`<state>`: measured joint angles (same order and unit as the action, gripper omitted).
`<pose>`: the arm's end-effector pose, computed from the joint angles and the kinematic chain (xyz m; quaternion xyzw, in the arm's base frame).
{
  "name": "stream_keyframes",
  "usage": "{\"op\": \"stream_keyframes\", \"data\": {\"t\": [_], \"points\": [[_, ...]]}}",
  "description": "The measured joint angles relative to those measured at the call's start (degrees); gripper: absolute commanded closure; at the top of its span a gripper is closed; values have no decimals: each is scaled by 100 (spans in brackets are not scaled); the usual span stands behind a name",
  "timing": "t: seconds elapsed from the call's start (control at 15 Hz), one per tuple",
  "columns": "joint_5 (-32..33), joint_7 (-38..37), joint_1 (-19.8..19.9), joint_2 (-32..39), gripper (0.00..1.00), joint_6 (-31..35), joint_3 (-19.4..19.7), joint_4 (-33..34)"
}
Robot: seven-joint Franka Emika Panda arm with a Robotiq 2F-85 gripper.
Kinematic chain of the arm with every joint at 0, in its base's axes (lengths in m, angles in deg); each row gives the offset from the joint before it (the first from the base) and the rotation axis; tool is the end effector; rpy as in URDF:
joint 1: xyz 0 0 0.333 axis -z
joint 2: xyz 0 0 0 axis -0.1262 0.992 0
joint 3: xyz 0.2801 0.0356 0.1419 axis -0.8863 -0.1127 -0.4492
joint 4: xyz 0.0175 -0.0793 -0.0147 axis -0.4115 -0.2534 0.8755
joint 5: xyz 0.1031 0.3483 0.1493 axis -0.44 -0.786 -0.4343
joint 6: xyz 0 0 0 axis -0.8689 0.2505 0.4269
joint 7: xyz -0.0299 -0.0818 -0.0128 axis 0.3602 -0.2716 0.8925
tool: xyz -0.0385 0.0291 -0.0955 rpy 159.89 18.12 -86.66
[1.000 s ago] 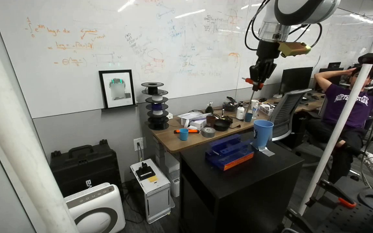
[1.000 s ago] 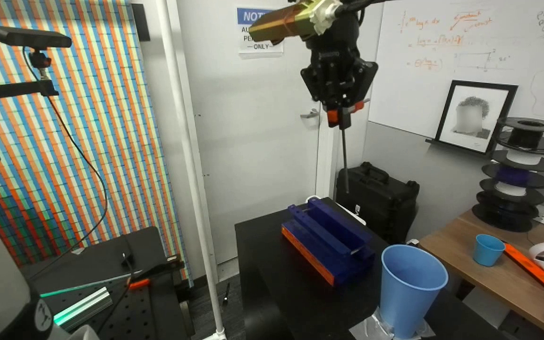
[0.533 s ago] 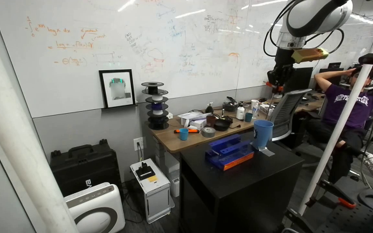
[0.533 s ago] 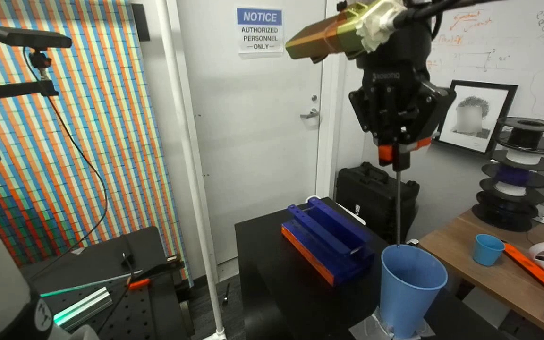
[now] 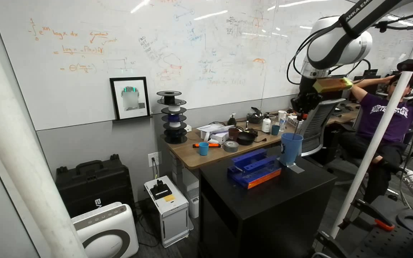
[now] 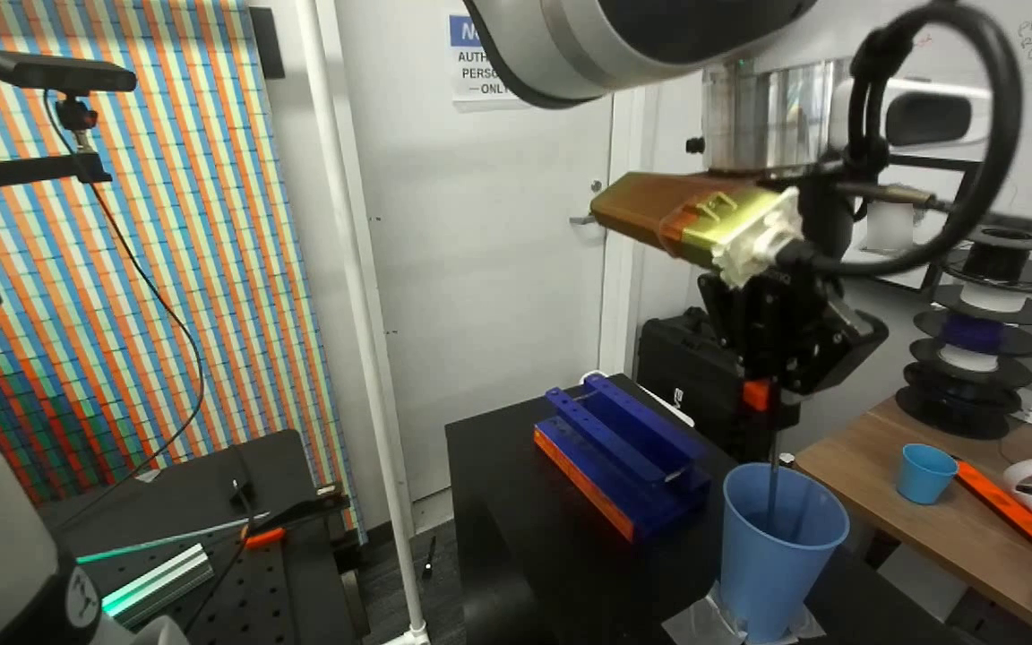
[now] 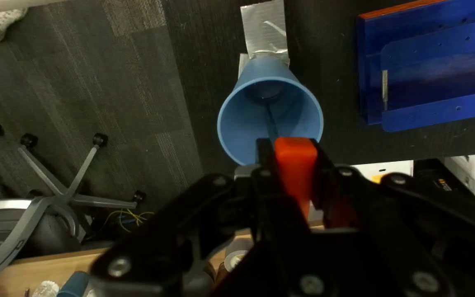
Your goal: Put the wrench in the large blue cup.
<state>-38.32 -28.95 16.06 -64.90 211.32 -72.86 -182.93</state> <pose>0.4928 -0.1269 0.3502 0.9915 -0.0995 0.0561 0.0618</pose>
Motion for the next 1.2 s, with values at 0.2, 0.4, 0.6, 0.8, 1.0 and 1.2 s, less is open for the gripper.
{"op": "stream_keyframes", "data": {"t": [0.2,0.4,0.6,0.8,1.0,1.2], "points": [[-506,61,-27,530,86,202,-1,30],[-1028,228,-18,961,47,340,0,107],[-1392,446,-27,960,23,333,-33,135],[-1697,769,-61,389,2,227,-95,37],[-2213,1367,-225,-588,0,-285,-145,-233],[-2533,1667,-599,-1572,0,-1206,-159,-520]]}}
